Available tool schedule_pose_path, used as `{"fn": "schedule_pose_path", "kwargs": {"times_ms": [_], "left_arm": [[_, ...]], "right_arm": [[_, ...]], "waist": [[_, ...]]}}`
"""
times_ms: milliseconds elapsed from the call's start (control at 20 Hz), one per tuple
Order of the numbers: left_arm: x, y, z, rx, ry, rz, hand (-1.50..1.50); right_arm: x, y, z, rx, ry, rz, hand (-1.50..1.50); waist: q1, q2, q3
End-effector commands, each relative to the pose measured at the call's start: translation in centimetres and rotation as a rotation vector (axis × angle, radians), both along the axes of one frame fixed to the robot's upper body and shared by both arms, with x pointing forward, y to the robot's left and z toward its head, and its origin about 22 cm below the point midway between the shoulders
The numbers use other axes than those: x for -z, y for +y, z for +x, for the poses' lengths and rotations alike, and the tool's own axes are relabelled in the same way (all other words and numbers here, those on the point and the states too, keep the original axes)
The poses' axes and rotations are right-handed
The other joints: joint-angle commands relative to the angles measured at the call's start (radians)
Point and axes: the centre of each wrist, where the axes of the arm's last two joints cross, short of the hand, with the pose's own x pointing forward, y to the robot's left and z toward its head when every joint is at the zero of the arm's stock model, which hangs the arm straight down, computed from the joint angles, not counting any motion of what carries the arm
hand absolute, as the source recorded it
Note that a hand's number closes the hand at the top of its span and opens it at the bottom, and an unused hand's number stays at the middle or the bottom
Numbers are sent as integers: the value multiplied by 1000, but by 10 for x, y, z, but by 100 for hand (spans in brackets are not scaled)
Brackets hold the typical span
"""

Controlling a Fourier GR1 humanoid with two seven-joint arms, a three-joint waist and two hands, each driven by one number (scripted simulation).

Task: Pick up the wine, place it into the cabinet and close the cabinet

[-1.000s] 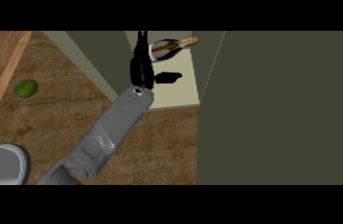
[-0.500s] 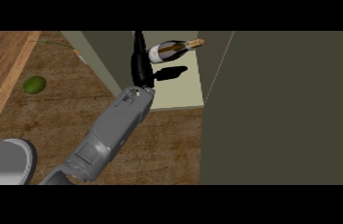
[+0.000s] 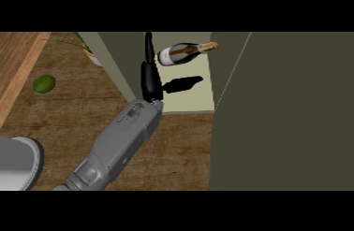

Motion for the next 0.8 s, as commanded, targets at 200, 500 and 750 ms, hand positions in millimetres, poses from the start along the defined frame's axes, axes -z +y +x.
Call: {"fn": "schedule_pose_path", "kwargs": {"times_ms": [200,500,750], "left_arm": [[9,-9,-37,160,-19,-65,-150],[-1,2,-61,197,-42,-153,-150],[-6,20,-108,235,-50,-168,-150]], "right_arm": [[-33,5,-20,25,-70,-27,-150],[-37,11,-28,51,-73,-37,-150],[-38,8,-19,68,-58,-56,-150]], "waist": [[29,-8,1],[29,-9,1],[45,-10,1]]}}
